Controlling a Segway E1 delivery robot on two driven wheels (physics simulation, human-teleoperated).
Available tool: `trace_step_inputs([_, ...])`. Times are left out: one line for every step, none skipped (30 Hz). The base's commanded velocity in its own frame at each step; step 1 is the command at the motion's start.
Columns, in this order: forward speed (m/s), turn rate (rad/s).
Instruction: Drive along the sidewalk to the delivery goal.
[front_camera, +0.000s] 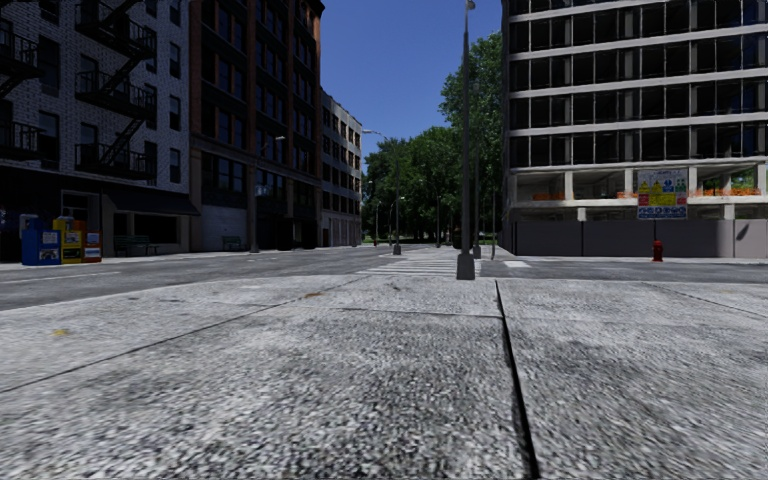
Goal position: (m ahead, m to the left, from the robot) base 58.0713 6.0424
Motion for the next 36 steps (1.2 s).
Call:
trace_step_inputs([2.00, 0.00])
trace_step_inputs([2.00, 0.00])
trace_step_inputs([2.00, 0.00])
trace_step_inputs([2.00, 0.00])
trace_step_inputs([2.00, 0.00])
trace_step_inputs([2.00, 0.00])
trace_step_inputs([2.00, 0.00])
trace_step_inputs([2.00, 0.00])
trace_step_inputs([2.00, 0.00])
trace_step_inputs([2.00, 0.00])
trace_step_inputs([2.00, 0.00])
trace_step_inputs([2.00, 0.00])
trace_step_inputs([2.00, 0.00])
trace_step_inputs([2.00, 0.00])
trace_step_inputs([2.00, 0.00])
trace_step_inputs([2.00, 0.00])
trace_step_inputs([2.00, 0.00])
trace_step_inputs([2.00, 0.00])
trace_step_inputs([2.00, 0.00])
trace_step_inputs([2.00, 0.00])
trace_step_inputs([2.00, 0.00])
trace_step_inputs([2.00, 0.00])
trace_step_inputs([2.00, 0.00])
trace_step_inputs([2.00, 0.00])
trace_step_inputs([2.00, 0.00])
trace_step_inputs([2.00, 0.00])
trace_step_inputs([2.00, 0.00])
trace_step_inputs([2.00, 0.00])
trace_step_inputs([2.00, 0.00])
trace_step_inputs([2.00, 0.00])
trace_step_inputs([2.00, 0.00])
trace_step_inputs([2.00, 0.00])
trace_step_inputs([2.00, 0.00])
trace_step_inputs([2.00, 0.00])
trace_step_inputs([2.00, 0.00])
trace_step_inputs([2.00, 0.00])
